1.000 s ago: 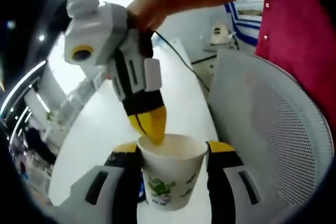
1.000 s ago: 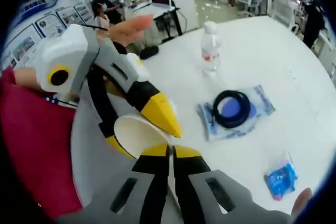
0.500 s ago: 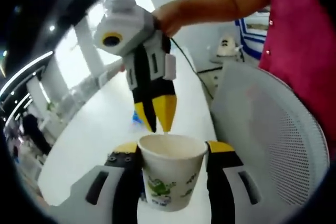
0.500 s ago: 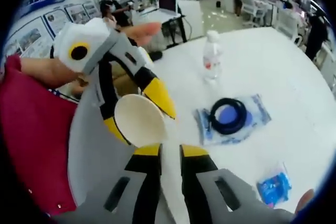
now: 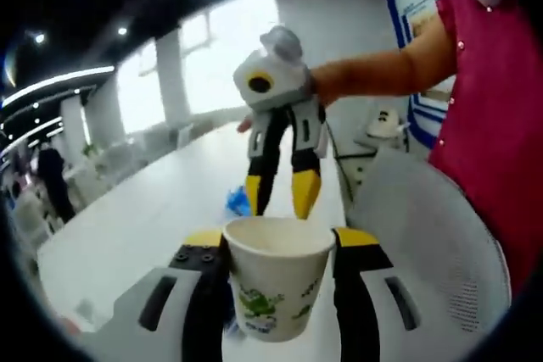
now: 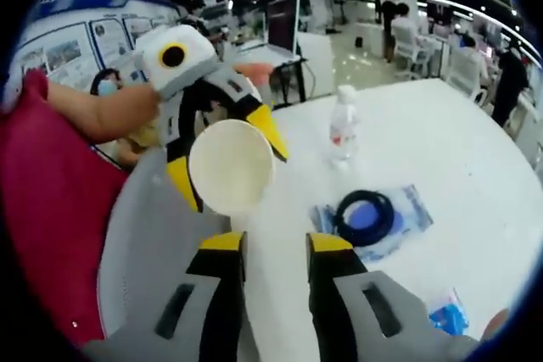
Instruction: Arrange the tabletop items into an orderly group along one side of the table until the central work area is clear of visible clutter.
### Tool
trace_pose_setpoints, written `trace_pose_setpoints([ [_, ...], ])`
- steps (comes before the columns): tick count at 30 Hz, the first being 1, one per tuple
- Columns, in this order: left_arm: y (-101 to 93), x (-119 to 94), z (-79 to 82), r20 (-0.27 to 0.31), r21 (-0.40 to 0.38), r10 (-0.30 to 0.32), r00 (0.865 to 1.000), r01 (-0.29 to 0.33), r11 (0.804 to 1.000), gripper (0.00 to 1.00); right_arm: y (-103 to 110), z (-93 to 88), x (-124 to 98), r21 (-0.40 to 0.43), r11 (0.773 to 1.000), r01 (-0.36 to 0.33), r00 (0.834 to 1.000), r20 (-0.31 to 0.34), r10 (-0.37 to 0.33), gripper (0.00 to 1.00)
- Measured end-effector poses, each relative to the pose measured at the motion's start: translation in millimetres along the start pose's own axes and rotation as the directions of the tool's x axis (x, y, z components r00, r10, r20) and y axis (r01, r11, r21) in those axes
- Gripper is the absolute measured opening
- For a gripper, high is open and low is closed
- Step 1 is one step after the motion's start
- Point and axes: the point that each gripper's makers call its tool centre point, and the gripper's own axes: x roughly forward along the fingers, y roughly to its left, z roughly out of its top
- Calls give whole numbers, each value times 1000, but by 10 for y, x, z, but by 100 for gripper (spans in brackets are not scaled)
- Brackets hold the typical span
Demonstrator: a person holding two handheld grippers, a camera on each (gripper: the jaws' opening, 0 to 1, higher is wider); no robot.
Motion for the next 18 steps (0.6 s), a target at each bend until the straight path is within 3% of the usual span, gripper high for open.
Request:
trace_pose_setpoints([
  [9, 159, -117, 169, 145, -145, 36, 989, -15, 989, 45, 35, 209, -73, -38, 999, 12, 988, 153, -6, 37],
  [18, 246, -193, 372, 270, -235, 68, 960, -2, 972, 45, 132, 444, -45, -86, 996, 4, 963, 269, 20, 44],
])
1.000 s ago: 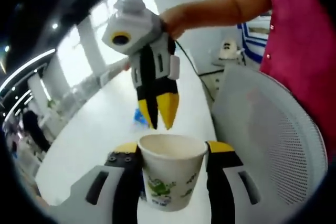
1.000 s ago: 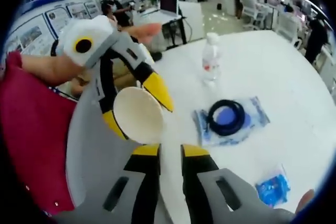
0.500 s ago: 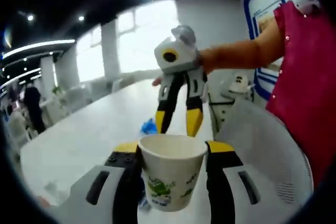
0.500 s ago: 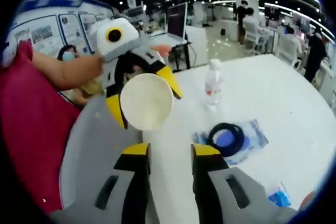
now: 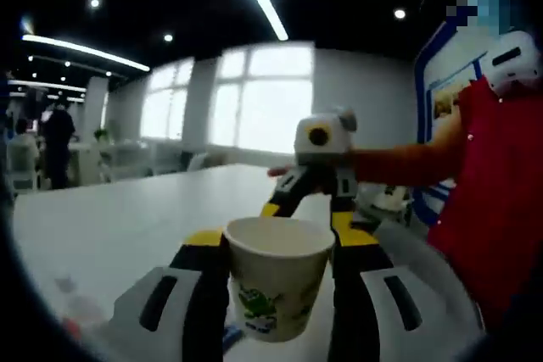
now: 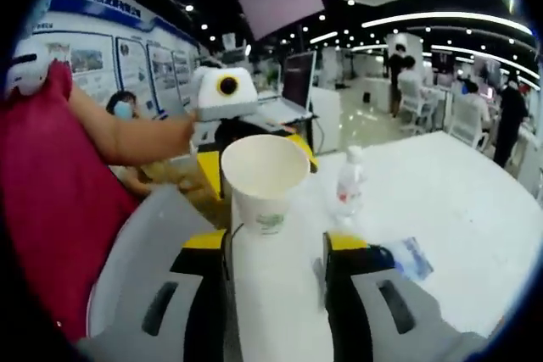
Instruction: Arrange the tabletop items into an orderly group along one side of the table until the central work area is clear of visible clutter.
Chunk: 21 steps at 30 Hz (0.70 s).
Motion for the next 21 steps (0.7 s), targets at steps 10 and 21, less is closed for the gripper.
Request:
trace_pose_setpoints([
  [10, -55, -19, 228, 120, -65, -11, 993, 19, 998, 45, 64, 225, 108, 3, 999, -32, 994, 107, 31, 45],
  [21, -84, -23, 246, 144, -82, -16, 989, 28, 996, 45, 118, 382, 256, 13, 997, -75, 987, 144, 72, 43],
])
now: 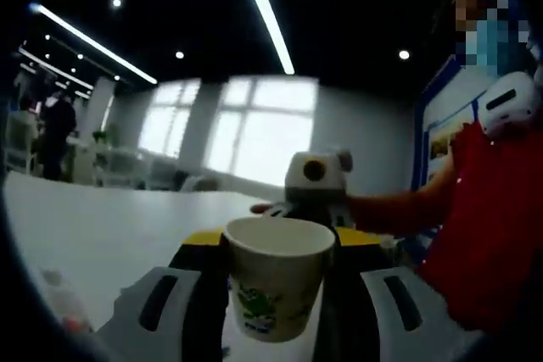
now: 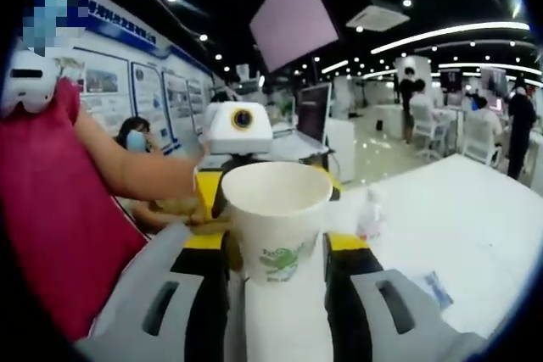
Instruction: Arrange the tabletop items into an orderly group along one side of the table until the central work area is clear of visible clutter.
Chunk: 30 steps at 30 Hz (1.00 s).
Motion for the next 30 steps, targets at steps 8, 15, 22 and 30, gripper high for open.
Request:
trace_pose_setpoints([
  [8, 33, -45, -3, -1, 0, 11, 1000, -11, 1000, 45, -2, 18, 107, -26, 1000, -13, 1000, 8, 13, 39],
  [15, 126, -169, -46, -45, 9, 41, 998, -41, 999, 46, -47, -4, 201, -74, 997, -8, 1000, 0, 8, 39],
  [22, 225, -269, -122, -97, 21, 79, 992, -77, 997, 45, -118, -68, 332, -103, 995, -13, 1000, -14, 11, 39],
  [30, 435, -400, -187, -117, 17, 127, 985, -126, 992, 45, -253, -163, 492, -122, 992, -18, 1000, -27, 15, 39],
])
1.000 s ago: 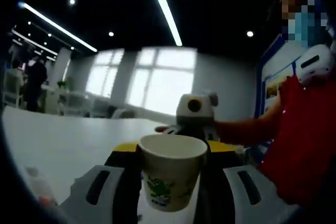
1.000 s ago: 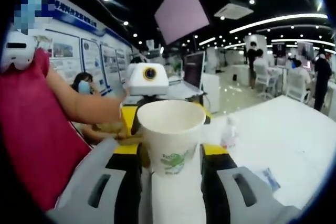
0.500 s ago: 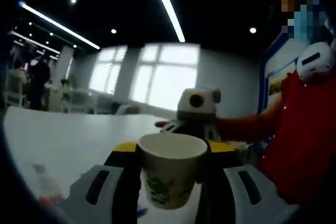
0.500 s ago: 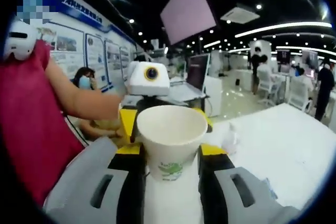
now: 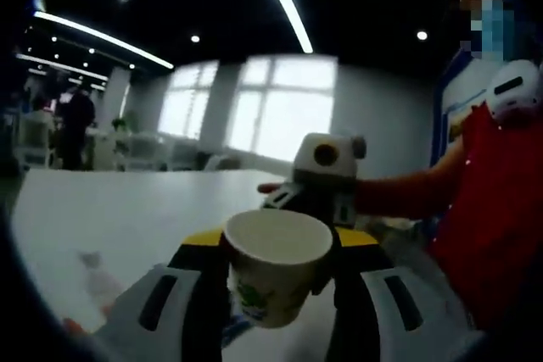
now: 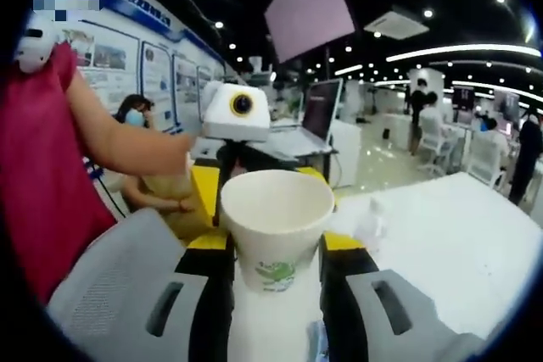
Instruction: Arrange the tabletop items into an orderly group along one side of the table until the central work area is clear of visible clutter.
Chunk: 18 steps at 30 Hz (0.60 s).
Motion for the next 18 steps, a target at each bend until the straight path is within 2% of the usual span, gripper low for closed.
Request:
trace_pose_setpoints([
  [10, 314, -33, -317, -102, -1, 68, 992, -68, 998, 45, -196, -319, 235, -36, 999, -8, 997, -72, 6, 38],
  [18, 547, -34, -514, -141, -28, 106, 984, -111, 993, 45, -349, -546, 375, -51, 999, -15, 996, -92, 11, 38],
])
